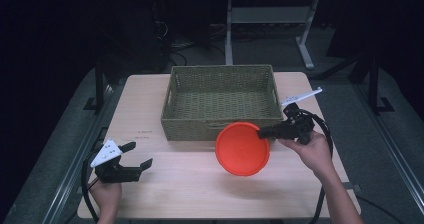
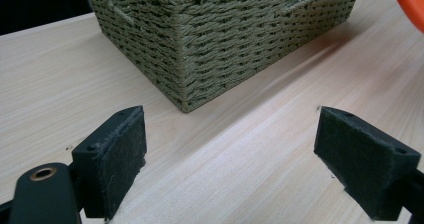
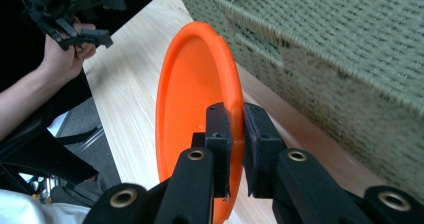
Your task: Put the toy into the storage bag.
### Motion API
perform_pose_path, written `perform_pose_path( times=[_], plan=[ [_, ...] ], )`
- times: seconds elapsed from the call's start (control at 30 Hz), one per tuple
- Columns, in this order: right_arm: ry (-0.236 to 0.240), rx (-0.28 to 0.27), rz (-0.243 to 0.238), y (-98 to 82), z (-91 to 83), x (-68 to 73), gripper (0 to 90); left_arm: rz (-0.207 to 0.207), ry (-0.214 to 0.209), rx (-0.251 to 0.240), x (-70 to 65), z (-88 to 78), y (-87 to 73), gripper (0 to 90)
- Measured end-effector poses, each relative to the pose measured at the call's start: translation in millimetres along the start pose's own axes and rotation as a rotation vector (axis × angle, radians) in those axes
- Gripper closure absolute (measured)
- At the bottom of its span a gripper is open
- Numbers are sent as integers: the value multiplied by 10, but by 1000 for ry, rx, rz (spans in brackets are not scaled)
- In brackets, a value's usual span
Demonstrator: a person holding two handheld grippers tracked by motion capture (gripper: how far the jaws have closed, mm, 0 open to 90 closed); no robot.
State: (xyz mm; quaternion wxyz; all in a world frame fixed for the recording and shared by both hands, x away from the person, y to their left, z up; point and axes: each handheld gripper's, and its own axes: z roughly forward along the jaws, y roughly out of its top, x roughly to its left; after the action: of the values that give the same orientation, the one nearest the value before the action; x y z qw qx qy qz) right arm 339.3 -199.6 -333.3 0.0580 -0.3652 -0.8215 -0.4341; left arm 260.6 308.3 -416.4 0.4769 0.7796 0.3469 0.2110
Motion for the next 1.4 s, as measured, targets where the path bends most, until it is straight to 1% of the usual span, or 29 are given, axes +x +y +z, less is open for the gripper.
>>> perform_pose_path(
  times=[0.07,0.27,0.3,0.37,0.67,0.83,1.07,1.13,1.37,1.4],
  plan=[
    [-1,-3,4,41,-16,10,821,0,0,-2,3,-2,-1,126],
    [2,-16,-7,163,-50,29,821,-5,0,-3,5,6,0,126],
    [2,-17,-1,182,-54,35,821,-3,1,-2,5,6,2,127],
    [-1,-17,-10,238,-60,33,820,-3,3,-2,6,8,3,126],
    [1,-27,-12,363,-89,34,821,-1,8,-2,9,14,6,126],
    [-4,-21,-6,462,-107,36,821,-1,8,1,12,22,5,127],
    [-2,-38,-4,576,-91,11,820,-1,8,-1,13,18,6,126],
    [-4,-33,0,625,-87,16,820,1,7,0,10,19,8,126],
    [-10,-36,5,716,-105,11,820,0,7,-2,7,28,10,126],
    [-11,-39,-2,736,-106,8,821,2,6,0,7,28,10,126]
  ],
)
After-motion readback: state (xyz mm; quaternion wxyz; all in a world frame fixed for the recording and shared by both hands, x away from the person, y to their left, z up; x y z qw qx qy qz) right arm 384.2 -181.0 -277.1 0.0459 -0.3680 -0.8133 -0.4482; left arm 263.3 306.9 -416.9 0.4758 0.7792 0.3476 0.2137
